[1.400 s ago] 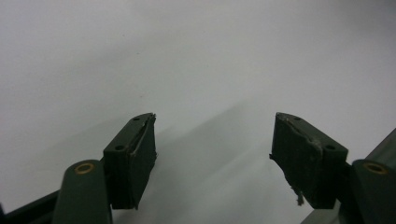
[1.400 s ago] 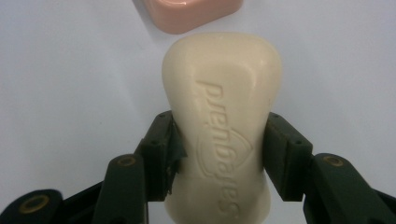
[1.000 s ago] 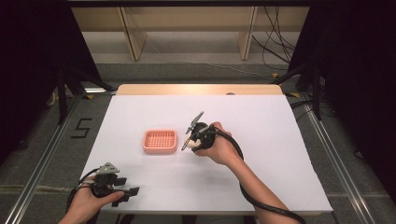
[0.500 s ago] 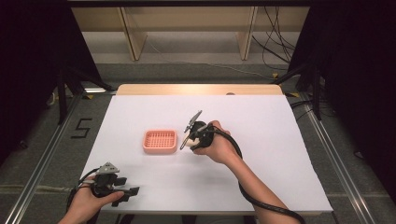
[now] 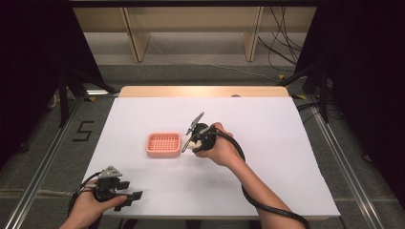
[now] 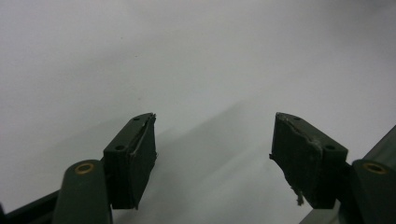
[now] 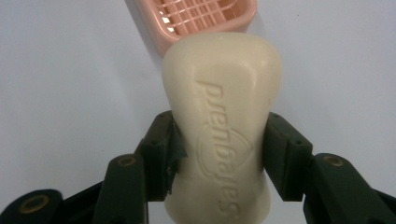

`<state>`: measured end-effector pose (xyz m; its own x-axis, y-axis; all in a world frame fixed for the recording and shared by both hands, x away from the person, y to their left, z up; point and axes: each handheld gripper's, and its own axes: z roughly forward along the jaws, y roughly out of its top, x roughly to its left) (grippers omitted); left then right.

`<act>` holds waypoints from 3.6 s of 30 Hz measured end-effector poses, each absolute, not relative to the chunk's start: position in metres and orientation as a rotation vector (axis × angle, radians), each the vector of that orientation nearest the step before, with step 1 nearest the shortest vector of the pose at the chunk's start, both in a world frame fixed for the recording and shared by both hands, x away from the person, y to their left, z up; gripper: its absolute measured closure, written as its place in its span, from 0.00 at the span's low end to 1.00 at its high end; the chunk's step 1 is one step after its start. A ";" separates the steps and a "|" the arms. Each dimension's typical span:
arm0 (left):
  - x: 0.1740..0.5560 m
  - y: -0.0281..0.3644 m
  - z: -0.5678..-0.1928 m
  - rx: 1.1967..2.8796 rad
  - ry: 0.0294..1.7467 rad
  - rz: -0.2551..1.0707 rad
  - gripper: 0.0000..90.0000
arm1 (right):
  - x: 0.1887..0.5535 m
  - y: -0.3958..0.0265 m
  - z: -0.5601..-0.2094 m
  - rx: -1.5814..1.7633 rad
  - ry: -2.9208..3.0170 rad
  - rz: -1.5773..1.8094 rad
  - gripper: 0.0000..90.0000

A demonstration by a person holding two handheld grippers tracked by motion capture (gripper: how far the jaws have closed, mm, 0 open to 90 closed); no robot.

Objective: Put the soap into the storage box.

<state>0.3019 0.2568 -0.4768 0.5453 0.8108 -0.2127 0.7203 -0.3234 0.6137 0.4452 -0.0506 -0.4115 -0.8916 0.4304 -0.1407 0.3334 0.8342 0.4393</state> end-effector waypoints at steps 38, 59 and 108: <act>0.301 0.257 -0.476 2.105 1.221 0.170 0.34 | 0.450 -0.031 -0.408 0.543 2.771 0.620 0.56; 0.302 0.257 -0.477 2.107 1.230 0.178 0.34 | 0.453 -0.020 -0.409 0.537 2.767 0.626 0.56; 0.303 0.259 -0.475 2.111 1.217 0.197 0.34 | 0.463 0.004 -0.406 0.500 2.773 0.624 0.56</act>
<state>0.3028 0.2595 -0.4749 0.5510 0.8111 -0.1964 0.7075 -0.3292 0.6253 0.4633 0.0037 -0.4062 -0.9085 0.3822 -0.1690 0.2729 0.8488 0.4528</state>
